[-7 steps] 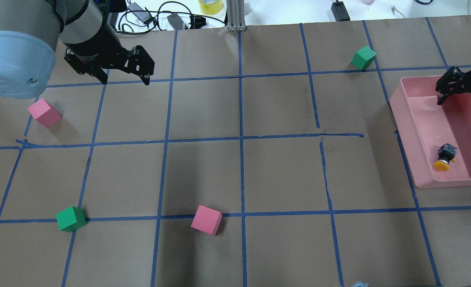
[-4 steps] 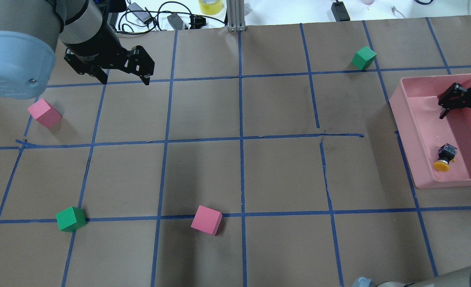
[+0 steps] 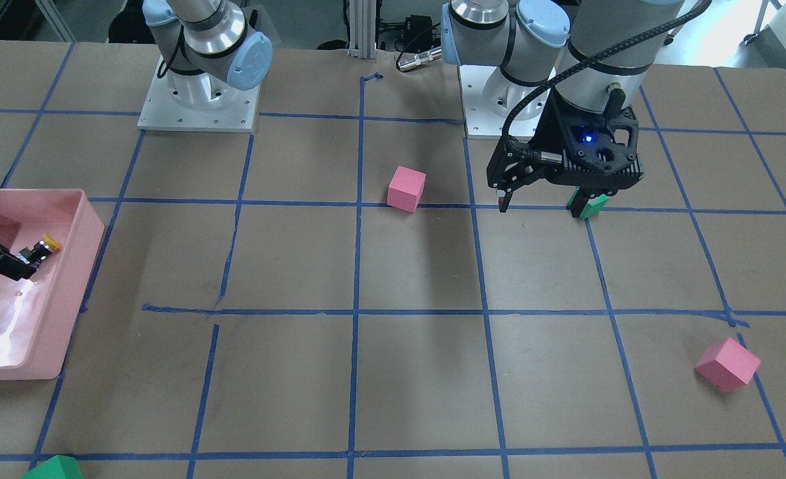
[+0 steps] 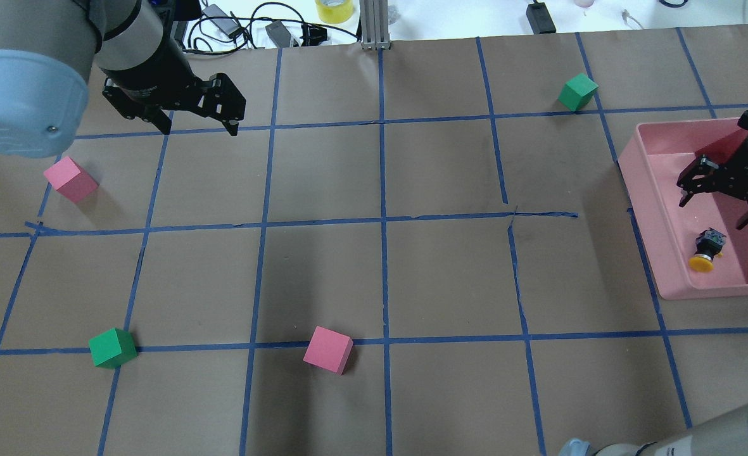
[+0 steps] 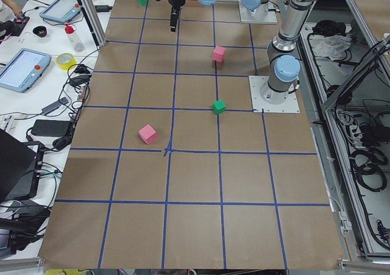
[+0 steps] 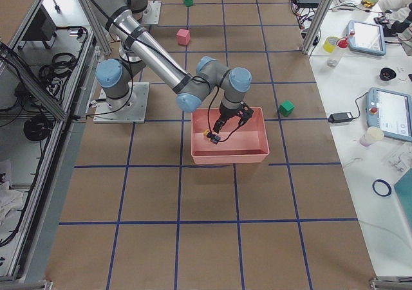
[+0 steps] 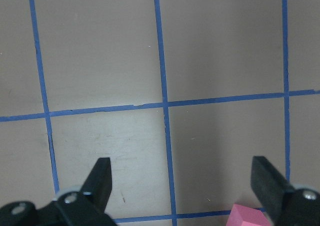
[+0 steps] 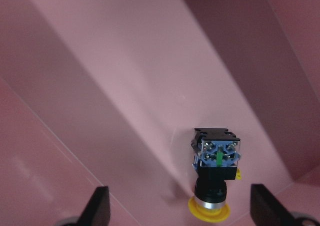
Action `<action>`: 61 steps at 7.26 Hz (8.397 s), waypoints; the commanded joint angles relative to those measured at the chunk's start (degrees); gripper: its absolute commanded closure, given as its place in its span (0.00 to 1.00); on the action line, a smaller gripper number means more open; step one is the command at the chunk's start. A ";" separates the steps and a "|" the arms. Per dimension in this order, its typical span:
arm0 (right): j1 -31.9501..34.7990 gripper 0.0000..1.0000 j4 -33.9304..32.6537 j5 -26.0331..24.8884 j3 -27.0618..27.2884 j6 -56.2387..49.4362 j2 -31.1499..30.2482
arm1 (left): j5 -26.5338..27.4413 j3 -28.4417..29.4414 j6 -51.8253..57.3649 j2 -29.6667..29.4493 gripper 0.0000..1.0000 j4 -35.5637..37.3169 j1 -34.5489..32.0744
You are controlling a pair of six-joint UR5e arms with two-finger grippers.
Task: Align button upright
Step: 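Lower the right gripper and grasp the black button switch in the bin, then lift the button out of the bin and carry it toward the table center, then lower the button onto the table and open the right gripper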
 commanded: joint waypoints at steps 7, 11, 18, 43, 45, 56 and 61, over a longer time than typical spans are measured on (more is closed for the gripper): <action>-1.85 0.01 -1.76 -0.42 3.16 1.01 2.20 | -0.12 0.07 0.04 -0.09 0.00 0.09 -0.09; -2.20 0.25 -3.25 -0.16 3.16 1.01 3.43 | -0.03 0.07 0.74 0.09 0.00 0.09 -0.09; -2.29 1.00 0.06 -0.15 -2.80 2.50 2.56 | 0.06 0.07 0.74 0.09 0.00 0.09 0.00; 51.76 1.00 12.22 2.28 -41.58 26.30 25.13 | 0.06 0.07 3.38 -0.18 0.00 0.09 0.26; 52.12 1.00 11.08 2.66 -41.58 26.58 26.10 | 0.06 0.07 3.38 -0.18 0.00 0.17 0.26; 54.31 1.00 10.02 1.78 -38.50 24.64 27.25 | 0.15 0.07 3.38 -0.18 0.00 0.09 0.26; 54.75 0.75 7.65 3.09 -38.50 24.92 27.87 | 0.15 0.07 3.64 -0.18 0.00 0.09 0.26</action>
